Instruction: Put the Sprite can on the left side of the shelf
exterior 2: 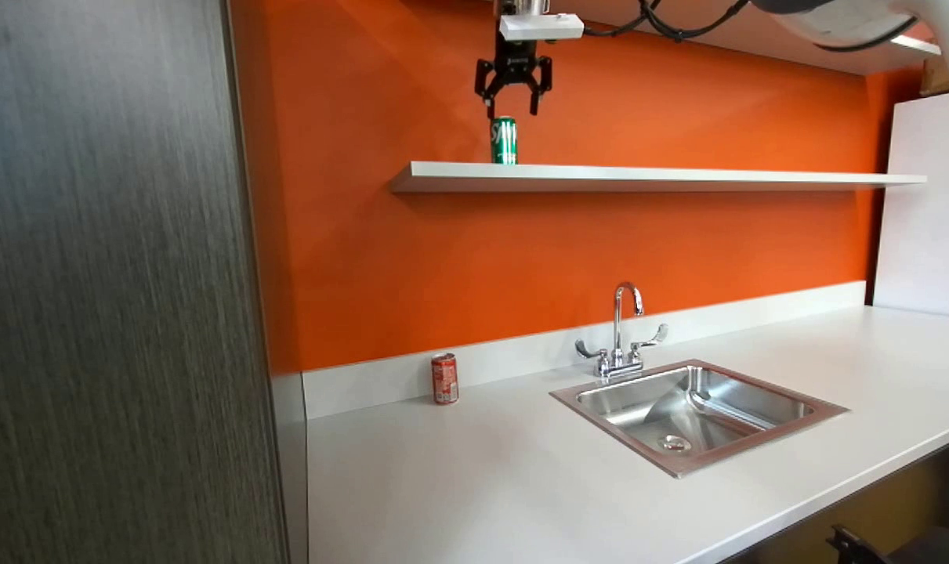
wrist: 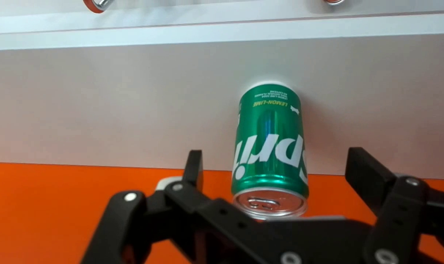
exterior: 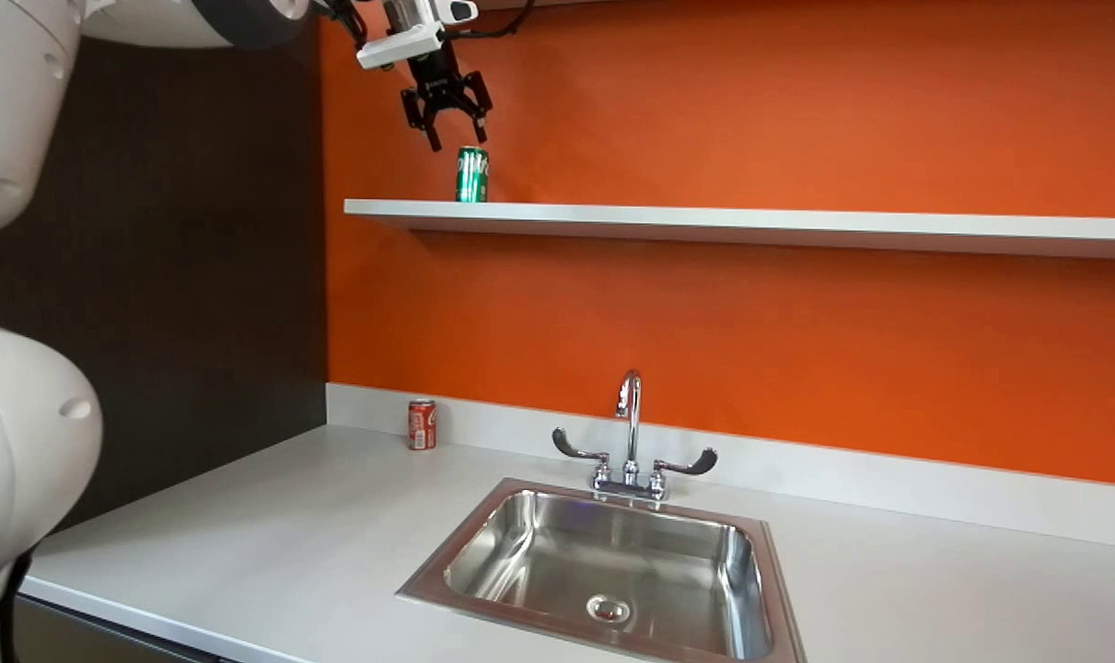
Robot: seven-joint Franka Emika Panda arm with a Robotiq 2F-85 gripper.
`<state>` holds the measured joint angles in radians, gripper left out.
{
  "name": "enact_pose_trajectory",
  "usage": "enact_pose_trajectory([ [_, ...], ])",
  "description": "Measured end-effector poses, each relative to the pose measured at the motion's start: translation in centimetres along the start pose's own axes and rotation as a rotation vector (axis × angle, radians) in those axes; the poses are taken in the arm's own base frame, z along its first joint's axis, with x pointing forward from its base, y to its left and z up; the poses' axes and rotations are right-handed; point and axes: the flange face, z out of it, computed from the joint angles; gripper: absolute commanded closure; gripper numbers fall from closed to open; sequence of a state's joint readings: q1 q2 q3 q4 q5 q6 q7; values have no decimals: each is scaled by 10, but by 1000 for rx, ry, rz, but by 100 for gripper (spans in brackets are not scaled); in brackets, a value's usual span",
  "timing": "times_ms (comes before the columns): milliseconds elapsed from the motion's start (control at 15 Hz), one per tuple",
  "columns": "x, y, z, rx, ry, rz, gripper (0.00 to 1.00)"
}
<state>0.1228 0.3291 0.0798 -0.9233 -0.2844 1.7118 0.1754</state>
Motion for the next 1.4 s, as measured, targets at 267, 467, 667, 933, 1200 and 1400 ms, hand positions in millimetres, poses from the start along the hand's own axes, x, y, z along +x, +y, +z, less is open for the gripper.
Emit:
enact_pose_trajectory([
  [267,-16,1,-14,-4,-18,-12,0],
  [467,-35,1,-22,-5,-43,-25,0],
  [667,-61,1,-28,-8,-77,-39,0],
  [933,-107,2,-31,7,-141,-52,0],
  [1200,-160,4,-22,21,-220,-65,0],
  [1400,-199,8,-6,25,-281,-83,0],
])
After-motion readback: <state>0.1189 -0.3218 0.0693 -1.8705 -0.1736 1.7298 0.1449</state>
